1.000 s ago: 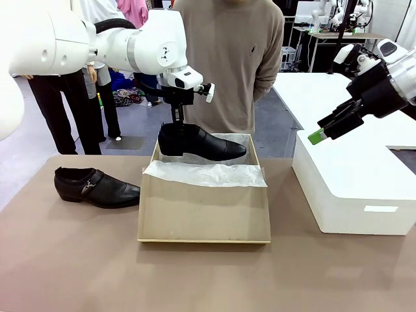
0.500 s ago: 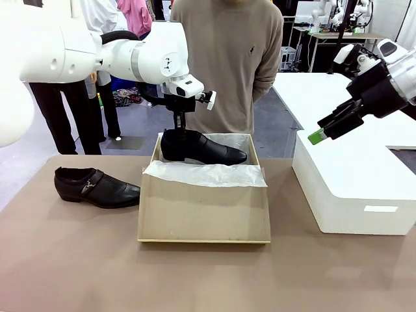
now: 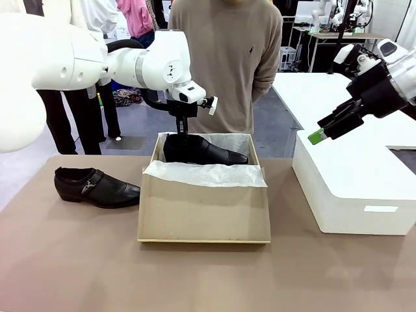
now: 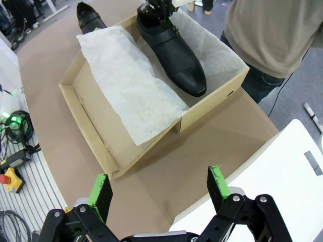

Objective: Pack the shoes into the box.
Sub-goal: Place one shoe of the Shoes into the Shoes Box.

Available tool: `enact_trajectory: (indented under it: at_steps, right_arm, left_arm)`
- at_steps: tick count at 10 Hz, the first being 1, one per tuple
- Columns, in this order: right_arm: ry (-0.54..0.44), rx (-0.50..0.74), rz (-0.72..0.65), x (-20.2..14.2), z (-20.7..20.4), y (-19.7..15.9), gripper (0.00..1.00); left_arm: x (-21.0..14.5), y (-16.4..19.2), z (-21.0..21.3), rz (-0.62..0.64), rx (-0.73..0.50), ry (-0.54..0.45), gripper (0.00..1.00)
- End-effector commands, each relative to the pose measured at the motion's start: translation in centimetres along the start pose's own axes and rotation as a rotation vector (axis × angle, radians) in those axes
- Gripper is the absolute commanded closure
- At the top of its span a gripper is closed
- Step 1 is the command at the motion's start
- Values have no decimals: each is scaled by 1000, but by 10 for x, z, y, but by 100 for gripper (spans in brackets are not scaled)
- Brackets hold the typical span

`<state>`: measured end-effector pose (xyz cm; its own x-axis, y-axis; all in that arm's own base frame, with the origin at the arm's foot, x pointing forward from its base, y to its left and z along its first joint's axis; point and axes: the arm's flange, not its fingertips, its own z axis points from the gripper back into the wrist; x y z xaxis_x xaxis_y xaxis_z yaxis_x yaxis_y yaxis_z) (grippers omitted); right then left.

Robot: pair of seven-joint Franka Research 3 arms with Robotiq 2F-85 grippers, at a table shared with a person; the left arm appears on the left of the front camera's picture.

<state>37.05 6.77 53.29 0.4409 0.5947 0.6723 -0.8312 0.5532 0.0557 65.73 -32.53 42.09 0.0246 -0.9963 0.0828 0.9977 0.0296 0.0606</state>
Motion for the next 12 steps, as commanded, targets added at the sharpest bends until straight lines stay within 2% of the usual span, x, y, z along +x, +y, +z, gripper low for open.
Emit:
enact_trajectory:
  at_steps: [1, 5, 6, 9, 11, 12]
  right_arm:
    - [-26, 15, 8, 1, -1, -3, 0]
    - [-26, 15, 8, 1, -1, -3, 0]
    - [-26, 15, 8, 1, -1, -3, 0]
    - [-26, 15, 8, 1, -1, -3, 0]
    - [-26, 15, 8, 1, -1, -3, 0]
    - [-26, 15, 8, 1, -1, -3, 0]
  left_arm:
    - [1, 10, 4, 43, 11, -12, 100]
    - [-2, 11, -7, 79, 12, 1, 100]
    - [-3, 12, -9, 86, 10, -7, 94]
    - [-6, 11, -7, 96, 4, -5, 38]
    - [-7, 8, 10, 101, 13, -4, 0]
    - [-7, 7, 23, 103, 11, -9, 0]
